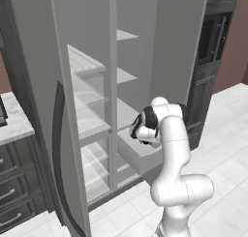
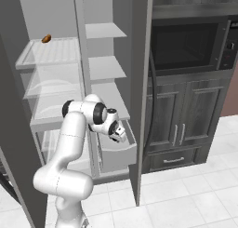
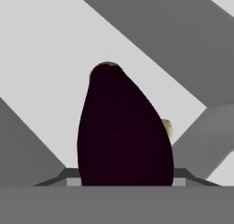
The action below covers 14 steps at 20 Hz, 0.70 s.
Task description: Take the eggplant and mushroom from the fridge shelf and place them in the freezer drawer to begin freezing them.
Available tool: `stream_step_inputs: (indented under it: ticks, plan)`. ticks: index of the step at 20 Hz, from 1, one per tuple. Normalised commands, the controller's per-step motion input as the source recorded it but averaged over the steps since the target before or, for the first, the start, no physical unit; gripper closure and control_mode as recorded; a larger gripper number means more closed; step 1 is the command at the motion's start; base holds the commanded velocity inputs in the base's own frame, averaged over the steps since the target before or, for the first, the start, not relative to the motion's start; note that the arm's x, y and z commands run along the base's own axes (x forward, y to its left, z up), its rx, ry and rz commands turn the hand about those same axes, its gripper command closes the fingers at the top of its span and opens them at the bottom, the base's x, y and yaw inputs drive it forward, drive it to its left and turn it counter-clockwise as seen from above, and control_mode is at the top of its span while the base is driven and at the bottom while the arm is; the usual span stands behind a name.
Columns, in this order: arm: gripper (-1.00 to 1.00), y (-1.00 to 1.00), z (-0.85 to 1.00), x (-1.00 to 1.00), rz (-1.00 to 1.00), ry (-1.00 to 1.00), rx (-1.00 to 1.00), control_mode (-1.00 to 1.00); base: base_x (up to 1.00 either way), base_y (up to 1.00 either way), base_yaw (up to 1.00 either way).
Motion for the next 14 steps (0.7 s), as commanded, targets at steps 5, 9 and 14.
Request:
stream_step_inputs:
  ticks: [5,9,14]
  plan:
    - [1.0,0.0,-0.38,0.26,0.0,0.0,0.0,-1.0,0.0,0.0,0.0]
    - [1.0,-0.04,-0.37,0.23,0.0,0.0,0.0,-1.0,0.0,0.0,0.0]
    - [-1.0,-0.06,-0.27,0.2,0.0,0.0,0.0,-1.0,0.0,0.0,0.0]
